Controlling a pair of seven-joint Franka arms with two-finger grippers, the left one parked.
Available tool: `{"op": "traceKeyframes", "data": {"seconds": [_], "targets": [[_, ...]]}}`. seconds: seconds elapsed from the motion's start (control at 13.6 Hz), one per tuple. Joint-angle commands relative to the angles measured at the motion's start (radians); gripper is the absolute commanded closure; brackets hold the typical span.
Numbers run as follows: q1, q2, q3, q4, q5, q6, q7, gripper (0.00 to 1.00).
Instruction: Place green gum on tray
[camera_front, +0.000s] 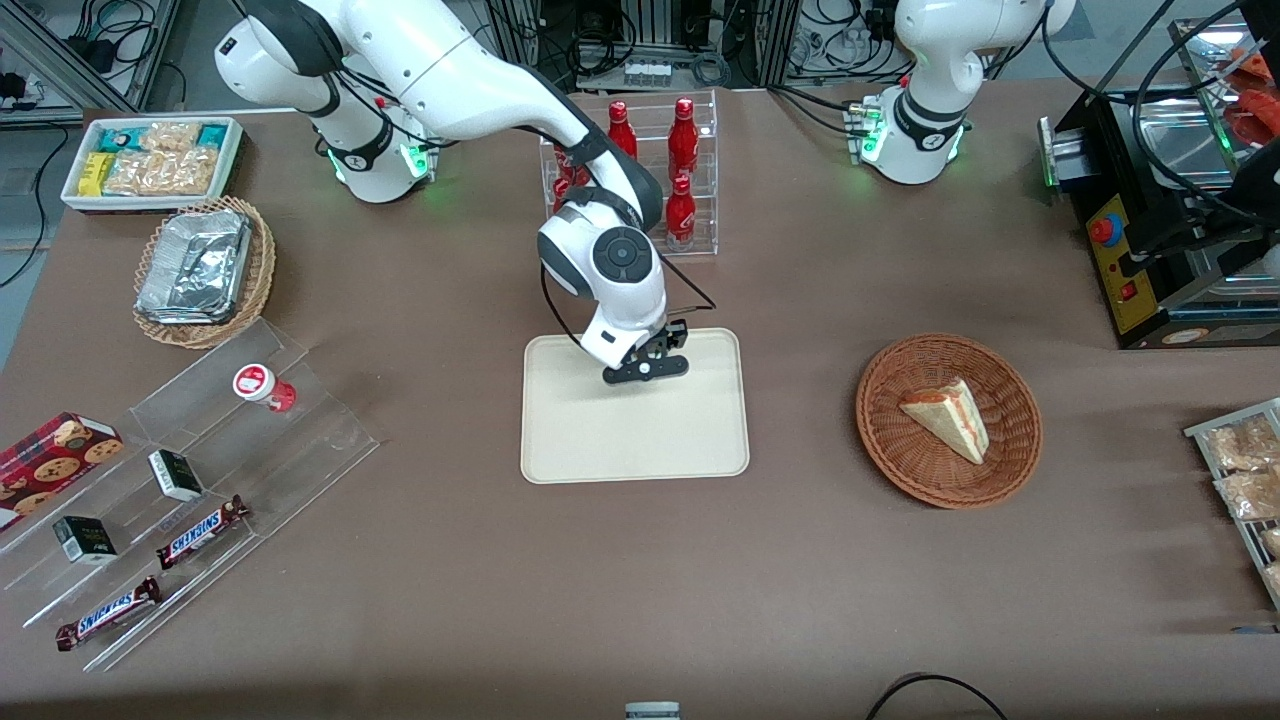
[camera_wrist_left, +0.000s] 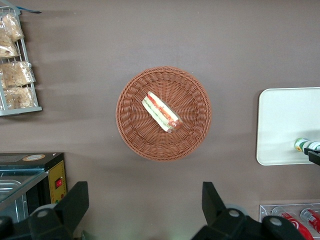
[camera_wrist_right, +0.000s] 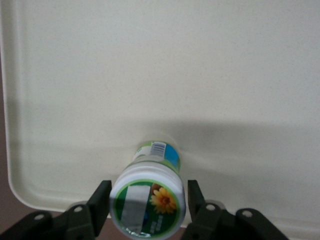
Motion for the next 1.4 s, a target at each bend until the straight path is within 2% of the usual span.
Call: {"op": "traceKeyframes", "data": {"seconds": [0.0,0.22,0.44,0.74,0.89,1.11,1.33], "targets": [[-0.007,-0.004,-0.006,0.016,0.010,-0.001,0.001,0.00],[-0.030,-0.103,-0.009,0.014,0.010,-0.134,0.018,0.00],[-0.107,-0.261,-0.012,-0.002,0.001,-0.323,0.011,0.00],[-0.282,-0.494,-0.009,-0.073,0.017,-0.473,-0.044,0.00],[-0.387,-0.571,-0.009,-0.072,0.017,-0.586,-0.185,0.00],[-0.541,-0.642,-0.010,-0.065,0.014,-0.696,-0.311,0.00],[-0.691,-0.666,-0.012,-0.058,-0.015,-0.733,-0.451,0.00]]}}
